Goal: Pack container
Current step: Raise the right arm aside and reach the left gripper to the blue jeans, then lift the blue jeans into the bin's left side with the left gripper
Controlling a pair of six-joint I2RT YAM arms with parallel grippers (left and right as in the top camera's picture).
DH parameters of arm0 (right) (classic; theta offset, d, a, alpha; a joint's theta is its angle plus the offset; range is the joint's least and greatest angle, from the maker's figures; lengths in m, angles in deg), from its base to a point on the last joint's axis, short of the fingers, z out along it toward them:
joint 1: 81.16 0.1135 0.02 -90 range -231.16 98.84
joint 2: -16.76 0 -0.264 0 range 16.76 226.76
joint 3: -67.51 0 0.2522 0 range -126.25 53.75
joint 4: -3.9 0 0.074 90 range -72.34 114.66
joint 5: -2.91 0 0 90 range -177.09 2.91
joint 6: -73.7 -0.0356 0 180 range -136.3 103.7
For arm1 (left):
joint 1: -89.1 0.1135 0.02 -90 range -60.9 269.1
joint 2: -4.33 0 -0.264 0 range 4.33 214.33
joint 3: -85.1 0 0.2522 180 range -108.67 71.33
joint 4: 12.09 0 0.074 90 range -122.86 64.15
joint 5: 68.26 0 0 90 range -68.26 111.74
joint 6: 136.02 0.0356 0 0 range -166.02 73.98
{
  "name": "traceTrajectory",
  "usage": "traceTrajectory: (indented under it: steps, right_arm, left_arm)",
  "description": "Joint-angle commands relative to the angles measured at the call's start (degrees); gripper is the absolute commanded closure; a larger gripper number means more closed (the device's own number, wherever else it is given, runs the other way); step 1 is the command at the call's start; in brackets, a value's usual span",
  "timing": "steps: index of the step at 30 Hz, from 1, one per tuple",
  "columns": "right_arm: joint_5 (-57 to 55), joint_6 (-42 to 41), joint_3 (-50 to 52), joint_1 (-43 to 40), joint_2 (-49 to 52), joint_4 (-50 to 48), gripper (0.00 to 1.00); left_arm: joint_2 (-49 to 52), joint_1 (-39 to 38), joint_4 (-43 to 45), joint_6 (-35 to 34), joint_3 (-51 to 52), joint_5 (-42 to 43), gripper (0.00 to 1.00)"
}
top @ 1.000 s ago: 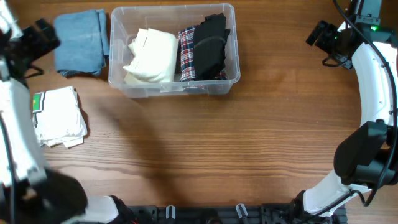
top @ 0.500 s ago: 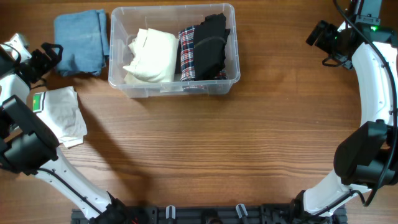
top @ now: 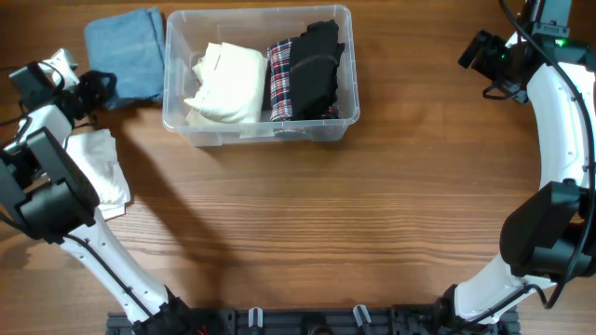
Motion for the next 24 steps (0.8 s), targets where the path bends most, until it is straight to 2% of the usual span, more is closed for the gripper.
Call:
traceTrajectory:
  steps: [1,6,12,16,22,24]
  right_arm:
    - [-1.2,0.7,0.2,0.0,0.7,0.0,0.00]
    - [-1.2,0.7,0.2,0.0,0.7,0.0,0.00]
    - [-1.2,0.7,0.2,0.0,0.7,0.0,0.00]
    - [-1.2,0.7,0.2,0.0,0.7,0.0,0.00]
    - [-1.2,0.7,0.2,0.0,0.7,0.0,0.00]
    - [-1.2,0.7,0.2,0.0,0.7,0.0,0.00]
  left_arm:
    - [0.3,-0.8,0.1,-3.5,-0.3,1.4,0.96]
    - [-7.9,1.4,-0.1,-10.3,-0.3,4.0,0.96]
    - [-25.3,1.4,-2.8,-10.4,-0.3,4.5,0.96]
    - [-33.8,1.1,-2.8,-12.0,-0.3,11.6,0.96]
    - [-41.2,-7.0,-2.9,-19.1,-0.3,23.5,0.96]
    - [-41.3,-11.1,-7.0,-19.3,-0.3,24.5,0.96]
